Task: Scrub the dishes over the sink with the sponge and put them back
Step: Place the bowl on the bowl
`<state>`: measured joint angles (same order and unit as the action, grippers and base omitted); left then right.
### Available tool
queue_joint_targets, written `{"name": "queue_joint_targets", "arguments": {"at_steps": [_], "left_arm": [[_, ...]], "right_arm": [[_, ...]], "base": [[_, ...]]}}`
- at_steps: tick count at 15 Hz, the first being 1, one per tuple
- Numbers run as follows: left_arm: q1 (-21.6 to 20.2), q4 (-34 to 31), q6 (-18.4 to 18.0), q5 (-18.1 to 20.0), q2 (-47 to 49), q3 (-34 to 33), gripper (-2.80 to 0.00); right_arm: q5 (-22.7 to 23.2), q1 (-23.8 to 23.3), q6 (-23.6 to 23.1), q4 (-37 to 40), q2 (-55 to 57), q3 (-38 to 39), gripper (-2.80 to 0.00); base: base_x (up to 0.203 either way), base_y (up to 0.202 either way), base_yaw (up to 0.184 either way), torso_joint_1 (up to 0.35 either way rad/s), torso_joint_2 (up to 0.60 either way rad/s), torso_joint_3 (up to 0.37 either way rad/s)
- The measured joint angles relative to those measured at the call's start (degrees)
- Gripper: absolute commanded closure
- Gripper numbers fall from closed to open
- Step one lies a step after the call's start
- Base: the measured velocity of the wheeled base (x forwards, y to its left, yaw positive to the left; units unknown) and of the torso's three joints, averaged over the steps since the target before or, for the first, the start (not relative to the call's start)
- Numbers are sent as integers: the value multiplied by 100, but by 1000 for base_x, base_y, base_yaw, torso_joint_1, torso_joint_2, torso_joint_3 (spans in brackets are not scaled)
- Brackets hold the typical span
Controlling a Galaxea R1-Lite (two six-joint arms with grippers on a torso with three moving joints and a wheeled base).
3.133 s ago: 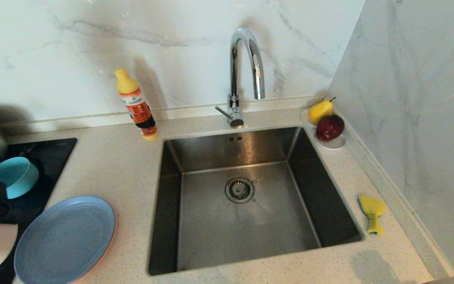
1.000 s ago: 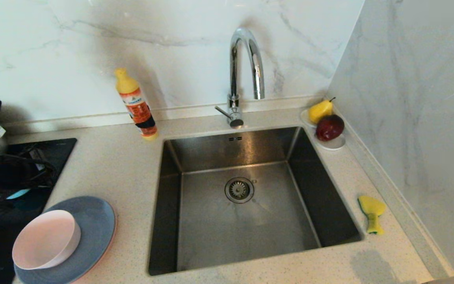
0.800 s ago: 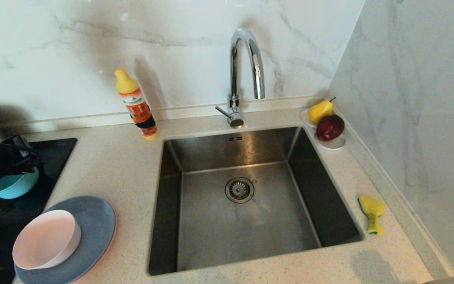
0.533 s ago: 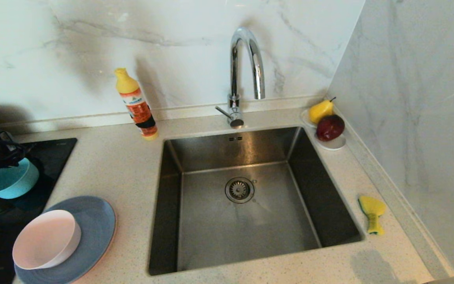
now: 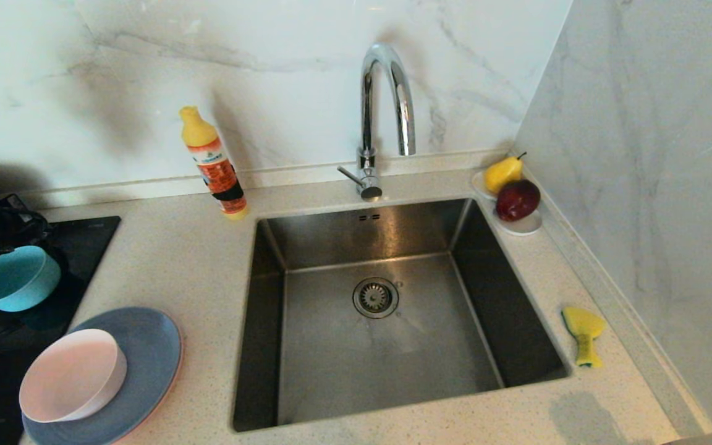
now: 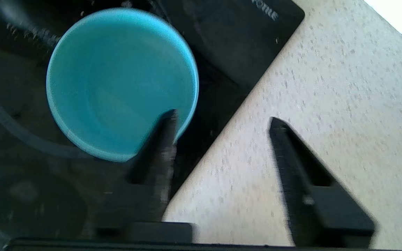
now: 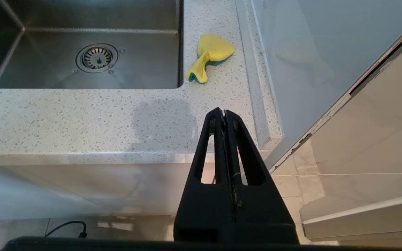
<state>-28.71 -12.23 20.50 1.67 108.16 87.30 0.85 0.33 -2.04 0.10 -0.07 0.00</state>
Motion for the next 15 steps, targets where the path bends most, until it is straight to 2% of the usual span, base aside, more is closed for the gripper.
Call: {"name": "queue_joint_targets", "arguments": {"at_steps": [4,6,8,15], "left_arm": [[-312,290,-71,50,648,407,-280],[-456,310,-76,300,907,567,-280],[-497,316,-66,508,1046,636,-280],[-497,271,-30,549,1244,481,-280]], "right_arm": [[0,0,0,0,0,0,0],[0,0,-2,0,0,0,0],[0,0,0,0,0,0,0],[2,0,0,0,0,0,0]], "base": [[0,0,0,0,0,0],[0,0,0,0,0,0],[0,0,0,0,0,0],[0,0,0,0,0,0]]}}
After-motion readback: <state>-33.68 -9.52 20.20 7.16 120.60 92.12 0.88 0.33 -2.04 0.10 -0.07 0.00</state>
